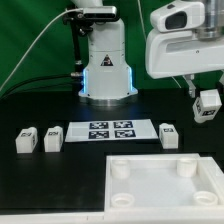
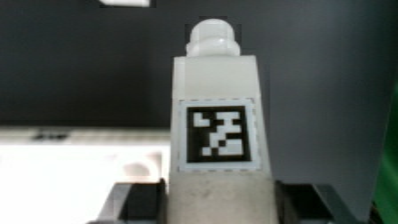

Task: Assemble one leg

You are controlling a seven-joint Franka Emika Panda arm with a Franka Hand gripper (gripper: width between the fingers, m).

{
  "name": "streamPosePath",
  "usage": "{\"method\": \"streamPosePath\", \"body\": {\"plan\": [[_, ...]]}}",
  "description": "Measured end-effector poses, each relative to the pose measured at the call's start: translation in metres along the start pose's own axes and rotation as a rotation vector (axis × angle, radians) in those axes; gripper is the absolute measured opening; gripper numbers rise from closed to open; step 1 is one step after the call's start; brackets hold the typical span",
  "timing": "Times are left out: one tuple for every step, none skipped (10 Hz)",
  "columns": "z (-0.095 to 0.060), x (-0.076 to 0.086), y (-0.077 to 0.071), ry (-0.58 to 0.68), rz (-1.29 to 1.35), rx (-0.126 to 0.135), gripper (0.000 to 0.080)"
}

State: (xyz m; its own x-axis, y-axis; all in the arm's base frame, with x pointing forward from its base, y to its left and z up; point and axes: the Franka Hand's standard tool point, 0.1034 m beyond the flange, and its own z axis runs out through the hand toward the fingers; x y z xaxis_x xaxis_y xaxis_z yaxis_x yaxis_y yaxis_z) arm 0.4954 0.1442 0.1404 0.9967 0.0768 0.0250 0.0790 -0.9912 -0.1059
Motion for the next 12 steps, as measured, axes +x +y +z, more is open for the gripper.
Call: {"method": "streamPosePath", "body": {"plan": [[-0.023, 0.022, 0.019, 0.073, -0.006, -0.006, 0.0291], [-0.050, 0.051, 0.027, 0.177, -0.005, -0.009, 0.0291], [-0.072, 0.069, 0.024, 0.258, 0.003, -0.014, 0.0291], [-0.087, 0.079, 0.021, 0.376, 0.003, -0.015, 0.0291], [-0.082, 0.075, 0.022, 0.461, 0.000, -0.010, 0.0291], [-0.080, 0.073, 0.021, 0.551, -0.005, -0.003, 0.0291], [-0.078, 0.072, 0.020, 0.599, -0.006, 0.003, 0.0291], [-0.076, 0.071, 0.020, 0.611, -0.010, 0.002, 0.0291], [-0.074, 0.073, 0.024, 0.635, -0.030, -0.006, 0.0291], [-0.054, 0.075, 0.035, 0.666, -0.055, -0.028, 0.0291], [-0.044, 0.089, 0.047, 0.649, -0.085, -0.055, 0.0291], [-0.055, 0.110, 0.055, 0.700, -0.117, -0.081, 0.0291]]}}
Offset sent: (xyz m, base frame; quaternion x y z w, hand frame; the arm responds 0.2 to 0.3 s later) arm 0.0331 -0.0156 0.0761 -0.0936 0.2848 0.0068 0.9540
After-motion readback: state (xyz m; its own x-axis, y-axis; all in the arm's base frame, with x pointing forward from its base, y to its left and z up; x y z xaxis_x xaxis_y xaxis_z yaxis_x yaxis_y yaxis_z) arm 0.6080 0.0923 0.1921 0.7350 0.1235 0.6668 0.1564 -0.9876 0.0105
